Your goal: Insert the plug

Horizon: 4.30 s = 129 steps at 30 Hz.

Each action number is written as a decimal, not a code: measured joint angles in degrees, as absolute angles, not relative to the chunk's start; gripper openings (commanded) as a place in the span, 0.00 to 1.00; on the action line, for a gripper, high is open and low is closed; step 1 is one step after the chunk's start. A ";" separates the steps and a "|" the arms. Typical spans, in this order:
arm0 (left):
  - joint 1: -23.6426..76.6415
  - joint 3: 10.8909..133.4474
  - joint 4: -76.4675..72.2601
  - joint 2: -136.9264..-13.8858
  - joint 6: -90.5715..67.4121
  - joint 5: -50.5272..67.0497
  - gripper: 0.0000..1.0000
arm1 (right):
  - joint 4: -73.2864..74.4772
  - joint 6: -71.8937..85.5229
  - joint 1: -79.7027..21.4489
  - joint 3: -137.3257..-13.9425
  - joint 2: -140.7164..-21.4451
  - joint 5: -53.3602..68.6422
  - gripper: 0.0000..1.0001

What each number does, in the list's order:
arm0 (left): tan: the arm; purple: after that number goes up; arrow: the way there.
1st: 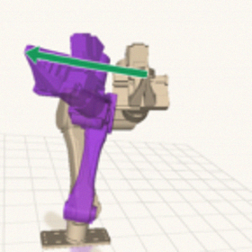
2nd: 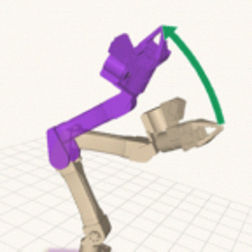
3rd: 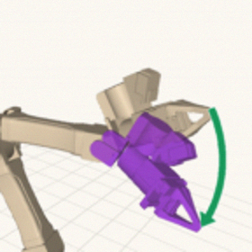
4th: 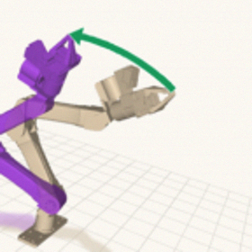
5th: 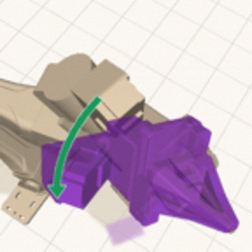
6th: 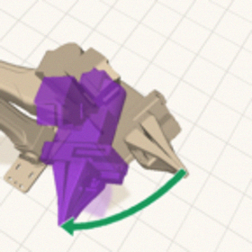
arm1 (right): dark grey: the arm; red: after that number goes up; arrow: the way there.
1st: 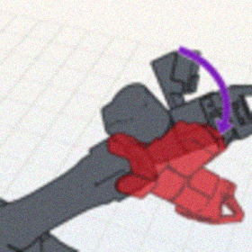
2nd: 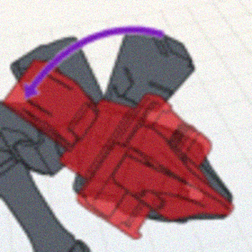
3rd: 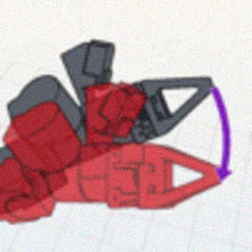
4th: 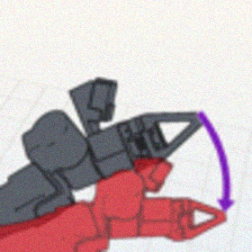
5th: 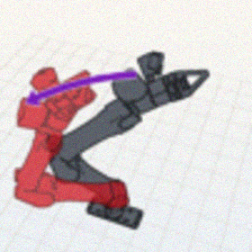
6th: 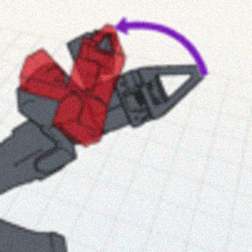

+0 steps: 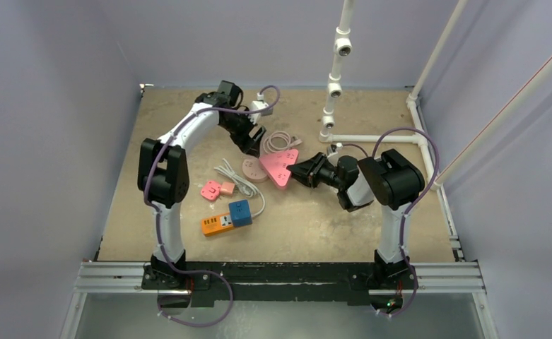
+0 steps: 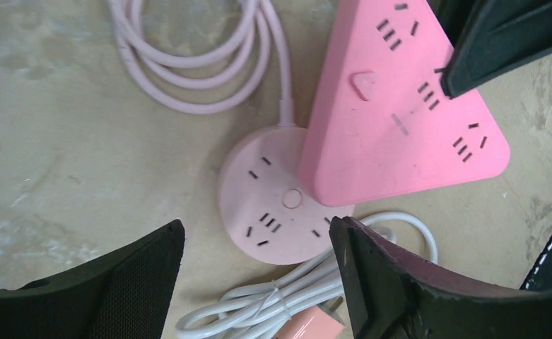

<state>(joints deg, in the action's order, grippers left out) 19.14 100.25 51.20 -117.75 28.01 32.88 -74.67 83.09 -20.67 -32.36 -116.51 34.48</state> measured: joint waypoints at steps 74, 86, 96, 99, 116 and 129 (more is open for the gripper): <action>16.62 87.29 43.27 -116.79 30.39 31.31 0.00 | -68.71 81.78 -20.62 -28.84 -107.68 31.64 0.00; 16.69 87.42 43.35 -116.79 29.61 31.00 0.00 | -70.22 81.21 -20.99 -28.84 -110.21 32.73 0.00; 16.91 87.55 43.51 -116.79 29.61 30.48 0.00 | -70.19 80.71 -20.99 -28.84 -110.21 32.77 0.00; 16.91 87.64 43.59 -116.79 29.61 30.41 0.00 | -70.15 80.42 -20.93 -28.84 -110.17 32.75 0.00; 17.32 87.66 43.86 -116.79 29.61 30.35 0.00 | -71.81 80.84 -20.16 -26.87 -109.51 32.45 0.00; 17.32 88.36 44.49 -117.08 29.63 30.02 0.00 | -72.79 78.81 -19.75 -28.73 -112.29 33.12 0.00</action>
<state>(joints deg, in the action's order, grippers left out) 17.32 88.36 44.49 -117.08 29.63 30.02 -72.79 78.81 -19.75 -28.73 -112.29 33.12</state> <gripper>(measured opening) 0.003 0.333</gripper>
